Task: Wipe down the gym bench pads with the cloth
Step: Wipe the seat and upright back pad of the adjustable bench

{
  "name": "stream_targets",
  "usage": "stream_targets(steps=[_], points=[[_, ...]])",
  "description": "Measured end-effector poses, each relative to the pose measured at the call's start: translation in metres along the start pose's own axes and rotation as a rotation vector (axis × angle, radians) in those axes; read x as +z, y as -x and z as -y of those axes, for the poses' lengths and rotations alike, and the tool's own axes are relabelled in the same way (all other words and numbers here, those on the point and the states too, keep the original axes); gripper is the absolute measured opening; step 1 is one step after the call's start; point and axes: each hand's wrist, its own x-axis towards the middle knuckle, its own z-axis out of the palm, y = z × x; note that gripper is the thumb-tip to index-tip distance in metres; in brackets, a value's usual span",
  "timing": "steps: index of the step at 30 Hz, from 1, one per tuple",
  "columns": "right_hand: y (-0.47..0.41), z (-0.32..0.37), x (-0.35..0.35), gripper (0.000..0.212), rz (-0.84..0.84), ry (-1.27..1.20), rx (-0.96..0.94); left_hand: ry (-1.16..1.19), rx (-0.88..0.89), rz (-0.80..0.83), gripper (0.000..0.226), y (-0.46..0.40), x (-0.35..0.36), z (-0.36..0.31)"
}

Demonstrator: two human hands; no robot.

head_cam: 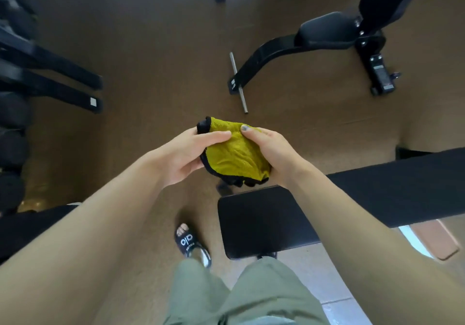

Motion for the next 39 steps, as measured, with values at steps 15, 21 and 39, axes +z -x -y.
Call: stream_targets(steps=[15,21,39], points=[[-0.164,0.090,0.128,0.030,-0.447,0.033,-0.170,-0.087,-0.033,0.121,0.029,-0.122,-0.188,-0.129],[-0.201,0.130,0.174,0.027,-0.514,0.015,-0.179,-0.156,-0.005,0.148,0.029,-0.144,-0.245,-0.180],[-0.248,0.219,0.136,0.026,-0.512,-0.163,-0.155,-0.316,0.086,0.138,0.029,-0.225,-0.230,-0.279]])
